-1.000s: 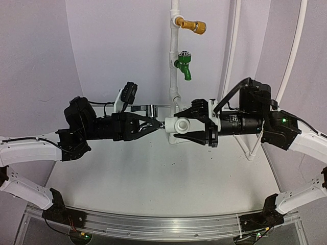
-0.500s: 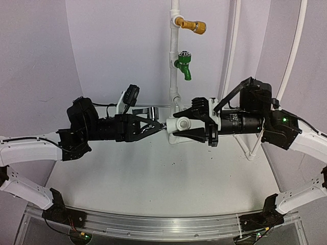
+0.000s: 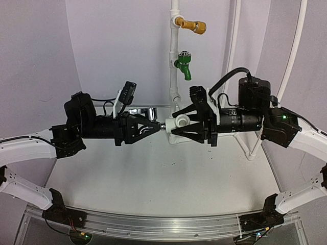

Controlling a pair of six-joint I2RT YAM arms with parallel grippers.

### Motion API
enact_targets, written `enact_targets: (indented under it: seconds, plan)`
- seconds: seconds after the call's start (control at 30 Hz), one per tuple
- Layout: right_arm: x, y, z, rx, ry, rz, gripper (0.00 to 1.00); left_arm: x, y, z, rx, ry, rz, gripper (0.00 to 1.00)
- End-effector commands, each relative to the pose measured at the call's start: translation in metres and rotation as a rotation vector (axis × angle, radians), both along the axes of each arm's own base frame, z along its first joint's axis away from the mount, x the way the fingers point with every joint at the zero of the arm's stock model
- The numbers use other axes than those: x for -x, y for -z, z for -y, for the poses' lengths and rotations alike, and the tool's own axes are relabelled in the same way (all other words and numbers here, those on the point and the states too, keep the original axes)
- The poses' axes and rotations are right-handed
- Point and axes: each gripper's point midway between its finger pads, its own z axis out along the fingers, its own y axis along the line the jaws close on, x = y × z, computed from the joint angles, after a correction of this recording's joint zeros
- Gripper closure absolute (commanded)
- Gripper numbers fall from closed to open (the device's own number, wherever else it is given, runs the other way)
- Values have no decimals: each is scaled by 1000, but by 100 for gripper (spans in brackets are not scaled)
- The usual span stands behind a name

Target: Install the water faucets

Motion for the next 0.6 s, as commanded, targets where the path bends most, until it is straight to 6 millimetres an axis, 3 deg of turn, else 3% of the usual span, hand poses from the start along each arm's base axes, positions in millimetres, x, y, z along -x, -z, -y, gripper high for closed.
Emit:
enact_targets:
  seconds: [0.0,0.13,0.3,0.57]
  plan:
    - [8,-20,-9,-62,-22,-239,100,34,-22,3,31,1,391,100]
    - [12,-18,-12,-48,-42,-348,100,40,-11,9,-20,-47,556,100]
    - [19,-6,-14,0,-72,-510,100,35,-8,7,-59,-116,658,100]
    - [4,15,-17,78,-111,-867,100,30,-1,4,-131,-172,759,100]
